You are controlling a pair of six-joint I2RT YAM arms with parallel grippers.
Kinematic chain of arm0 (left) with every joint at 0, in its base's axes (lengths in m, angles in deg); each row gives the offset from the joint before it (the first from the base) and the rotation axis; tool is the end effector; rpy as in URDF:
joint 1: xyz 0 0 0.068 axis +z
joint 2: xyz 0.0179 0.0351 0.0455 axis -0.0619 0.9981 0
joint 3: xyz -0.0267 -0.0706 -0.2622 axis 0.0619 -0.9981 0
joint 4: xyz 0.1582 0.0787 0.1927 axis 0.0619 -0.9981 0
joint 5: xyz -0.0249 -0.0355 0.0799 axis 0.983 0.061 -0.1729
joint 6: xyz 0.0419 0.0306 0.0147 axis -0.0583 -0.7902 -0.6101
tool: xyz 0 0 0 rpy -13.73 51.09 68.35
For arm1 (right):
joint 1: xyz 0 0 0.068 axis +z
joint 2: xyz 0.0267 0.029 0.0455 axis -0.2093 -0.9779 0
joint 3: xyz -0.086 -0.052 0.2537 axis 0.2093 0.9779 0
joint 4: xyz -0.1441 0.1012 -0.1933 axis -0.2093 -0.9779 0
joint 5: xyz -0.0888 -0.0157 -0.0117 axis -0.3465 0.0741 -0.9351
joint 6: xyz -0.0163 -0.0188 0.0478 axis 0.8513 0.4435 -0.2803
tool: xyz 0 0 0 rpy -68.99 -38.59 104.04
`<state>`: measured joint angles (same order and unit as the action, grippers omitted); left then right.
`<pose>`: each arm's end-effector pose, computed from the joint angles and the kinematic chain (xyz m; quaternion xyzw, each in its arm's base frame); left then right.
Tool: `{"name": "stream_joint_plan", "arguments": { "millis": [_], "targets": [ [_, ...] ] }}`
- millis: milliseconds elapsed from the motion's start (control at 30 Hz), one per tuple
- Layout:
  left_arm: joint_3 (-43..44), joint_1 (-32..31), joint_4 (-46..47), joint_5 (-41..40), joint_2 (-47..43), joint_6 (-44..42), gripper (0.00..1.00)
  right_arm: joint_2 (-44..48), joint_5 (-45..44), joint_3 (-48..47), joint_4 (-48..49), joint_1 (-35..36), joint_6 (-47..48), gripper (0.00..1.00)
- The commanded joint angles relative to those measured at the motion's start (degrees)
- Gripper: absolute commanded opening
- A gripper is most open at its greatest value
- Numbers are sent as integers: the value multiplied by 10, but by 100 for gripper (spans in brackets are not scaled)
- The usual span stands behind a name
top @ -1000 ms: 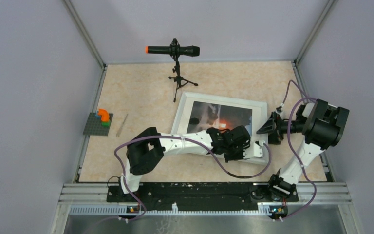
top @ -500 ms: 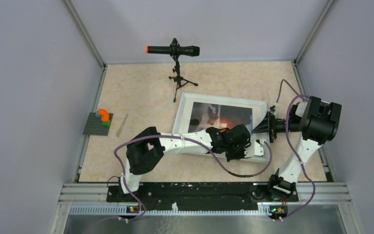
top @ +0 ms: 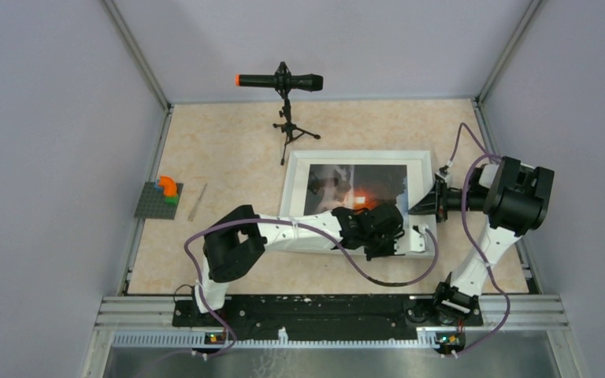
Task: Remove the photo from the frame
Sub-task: Turn over the photo frame at the center of the board.
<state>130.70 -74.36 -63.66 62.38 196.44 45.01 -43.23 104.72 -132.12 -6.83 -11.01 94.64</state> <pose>0.1376 -0.4154 0.2042 0.6960 0.6233 -0.2233 0.2780 0.2782 -0.0830 0.1055 0.0728 0.8161 0.5696 0.0646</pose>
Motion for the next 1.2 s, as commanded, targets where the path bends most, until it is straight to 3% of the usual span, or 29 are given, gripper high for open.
{"name": "stream_joint_plan", "arguments": {
  "millis": [0, 100, 167, 267, 500, 1167],
  "targets": [
    [19, 5, -10, 33, -59, 17, 41, 84, 21, -3, 1, -3, -48, 15],
    [21, 24, -58, 66, -95, 20, 69, 109, 3, -23, -9, -24, -55, 8],
    [16, 40, -82, 85, -122, 18, 81, 118, -16, -50, -33, -42, -43, 5],
    [6, 72, -107, 98, -164, 19, 89, 127, -40, -93, -91, -63, -9, 0],
    [-28, 141, -116, 92, -235, 30, 99, 171, -116, -219, -152, -93, 7, 0],
    [-126, 186, -136, 78, -336, 51, 99, 184, -236, -701, -205, -94, -23, 0]
  ]
}}
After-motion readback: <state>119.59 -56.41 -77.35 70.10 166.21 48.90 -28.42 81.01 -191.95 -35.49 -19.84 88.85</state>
